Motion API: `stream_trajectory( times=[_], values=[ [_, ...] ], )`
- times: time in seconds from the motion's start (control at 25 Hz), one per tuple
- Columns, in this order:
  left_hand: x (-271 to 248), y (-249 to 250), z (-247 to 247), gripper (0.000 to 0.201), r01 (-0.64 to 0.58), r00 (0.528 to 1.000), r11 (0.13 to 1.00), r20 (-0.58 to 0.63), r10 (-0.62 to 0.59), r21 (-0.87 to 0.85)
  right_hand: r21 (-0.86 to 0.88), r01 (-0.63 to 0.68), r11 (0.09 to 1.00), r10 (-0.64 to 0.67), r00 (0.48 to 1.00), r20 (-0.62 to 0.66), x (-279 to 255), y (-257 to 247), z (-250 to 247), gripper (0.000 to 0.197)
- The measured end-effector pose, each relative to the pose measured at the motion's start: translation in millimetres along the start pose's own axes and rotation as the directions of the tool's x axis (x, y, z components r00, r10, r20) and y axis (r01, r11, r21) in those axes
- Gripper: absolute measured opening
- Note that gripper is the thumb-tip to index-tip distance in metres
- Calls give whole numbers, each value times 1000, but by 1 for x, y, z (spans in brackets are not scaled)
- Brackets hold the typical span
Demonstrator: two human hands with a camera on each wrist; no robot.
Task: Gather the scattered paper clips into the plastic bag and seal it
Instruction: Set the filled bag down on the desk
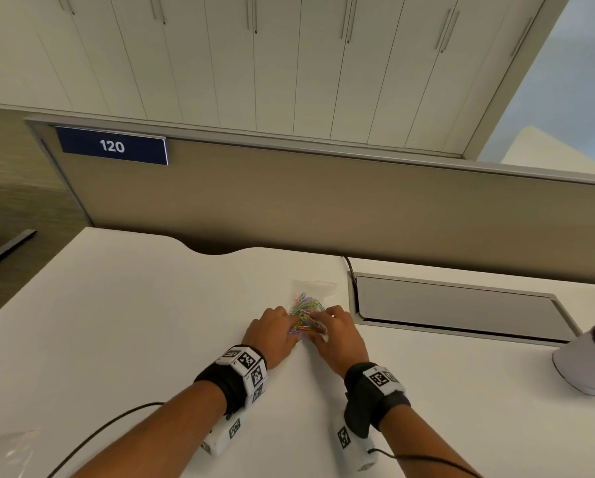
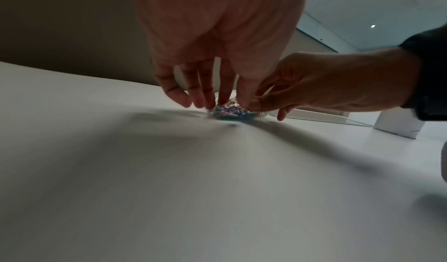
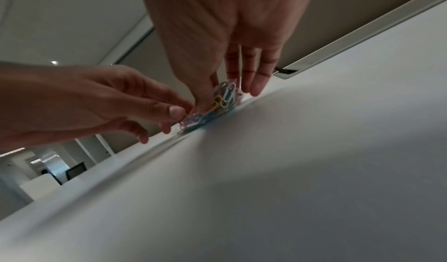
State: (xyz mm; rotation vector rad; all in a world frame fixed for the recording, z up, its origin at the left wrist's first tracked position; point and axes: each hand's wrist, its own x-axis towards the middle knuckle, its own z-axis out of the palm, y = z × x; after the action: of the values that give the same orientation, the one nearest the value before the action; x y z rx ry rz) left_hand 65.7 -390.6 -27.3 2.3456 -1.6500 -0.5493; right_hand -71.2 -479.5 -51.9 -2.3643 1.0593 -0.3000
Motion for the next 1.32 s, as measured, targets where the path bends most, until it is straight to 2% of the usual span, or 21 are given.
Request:
stream_trajectory(
  times=[0.08,0.16,0.28,0.44,0.64,0.68,0.72,0.8,0.92,1.0,1.08,1.16,1.24,1.32],
  values=[
    [-1,-5,0,50,6,1000,999,21,-6,42,-71,-3,997,1,1000,-22,2,-3,0,41],
    [-11,-11,-1,63,26,999,999,28,-26,-20,-132,-10,991,5,999,-36,-3,-6,1,44],
    [-50,-17,-4,59,65,997,988,-38,-71,-139,-180,-44,983,41,999,-21,-23,-19,3,50],
    [-148,-25,-2,47,92,987,975,-112,-117,-204,-86,23,996,-30,996,-81,-68,-65,15,45],
    [-277,-37,39,45,245,969,967,56,-241,-66,19,204,979,-205,973,105,-122,-148,63,30],
    [-299,-43,48,41,291,957,952,17,-290,-91,20,243,970,-243,957,160,-129,-169,76,29],
    [-317,-52,56,39,273,957,957,-72,-281,-99,23,283,959,-281,938,204,-131,-186,86,30],
    [-367,-65,60,35,352,935,934,-33,-354,-58,36,375,926,-370,884,285,-140,-228,112,32],
    [-424,-83,75,79,436,900,899,-18,-435,34,39,474,880,-445,790,421,-146,-279,149,46],
    [-458,-93,85,88,482,876,874,-38,-481,65,25,520,854,-460,731,504,-153,-307,172,58],
    [-478,-98,92,89,474,880,879,-19,-474,50,-28,540,841,-436,709,554,-159,-321,187,63],
    [-489,-98,94,87,494,869,868,48,-492,-46,-113,569,815,-423,716,555,-165,-328,195,60],
    [-490,-98,90,85,518,855,853,83,-512,-69,-161,562,811,-432,761,484,-171,-330,197,47],
    [-487,-94,85,80,509,861,859,62,-505,-64,-177,530,830,-430,808,403,-176,-323,190,33]
  ],
)
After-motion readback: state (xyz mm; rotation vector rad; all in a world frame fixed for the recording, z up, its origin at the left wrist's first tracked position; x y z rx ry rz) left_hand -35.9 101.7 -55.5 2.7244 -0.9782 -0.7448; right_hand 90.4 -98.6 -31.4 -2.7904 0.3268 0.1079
